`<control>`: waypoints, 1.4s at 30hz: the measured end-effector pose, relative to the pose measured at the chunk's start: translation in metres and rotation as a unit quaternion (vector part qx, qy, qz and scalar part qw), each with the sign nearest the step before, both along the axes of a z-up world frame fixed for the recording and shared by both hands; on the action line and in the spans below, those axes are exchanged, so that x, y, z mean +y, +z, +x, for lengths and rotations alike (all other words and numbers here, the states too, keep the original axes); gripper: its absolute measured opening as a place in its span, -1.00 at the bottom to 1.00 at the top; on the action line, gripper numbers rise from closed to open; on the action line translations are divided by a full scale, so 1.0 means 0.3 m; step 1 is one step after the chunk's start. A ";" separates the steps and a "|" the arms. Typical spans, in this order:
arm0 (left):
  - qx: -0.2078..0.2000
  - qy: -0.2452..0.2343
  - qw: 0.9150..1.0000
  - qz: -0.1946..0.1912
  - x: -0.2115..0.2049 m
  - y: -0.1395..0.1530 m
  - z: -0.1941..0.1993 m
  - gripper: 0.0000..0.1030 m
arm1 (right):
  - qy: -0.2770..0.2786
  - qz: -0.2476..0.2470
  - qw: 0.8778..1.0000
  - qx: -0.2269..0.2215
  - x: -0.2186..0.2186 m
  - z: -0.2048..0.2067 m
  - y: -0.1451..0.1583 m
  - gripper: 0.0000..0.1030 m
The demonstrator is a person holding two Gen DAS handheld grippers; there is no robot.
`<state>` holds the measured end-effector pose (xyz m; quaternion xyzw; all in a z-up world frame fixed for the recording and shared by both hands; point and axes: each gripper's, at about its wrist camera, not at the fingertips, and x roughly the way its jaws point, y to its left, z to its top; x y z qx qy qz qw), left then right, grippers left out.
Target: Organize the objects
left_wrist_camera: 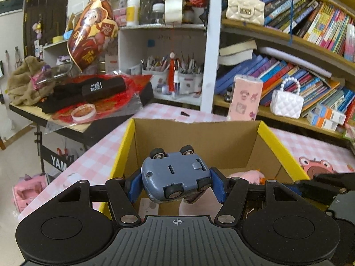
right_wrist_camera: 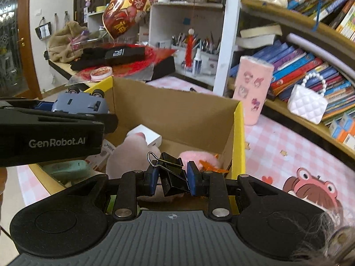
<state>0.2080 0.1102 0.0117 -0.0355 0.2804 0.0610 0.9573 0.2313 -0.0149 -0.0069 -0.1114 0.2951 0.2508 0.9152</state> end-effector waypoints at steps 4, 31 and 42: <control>0.021 -0.010 1.000 -0.009 0.000 -0.022 0.031 0.20 | 0.015 0.001 1.000 0.006 0.006 0.008 -0.002 -0.51; -0.054 -0.054 0.997 -0.021 -0.021 0.107 -0.317 0.62 | -0.148 0.051 0.987 -0.045 -0.178 -0.300 0.119 -0.11; 0.012 -0.112 0.994 -0.013 -0.096 -0.031 -0.570 0.66 | -0.268 0.034 0.963 -0.015 -0.249 -0.664 0.019 -0.03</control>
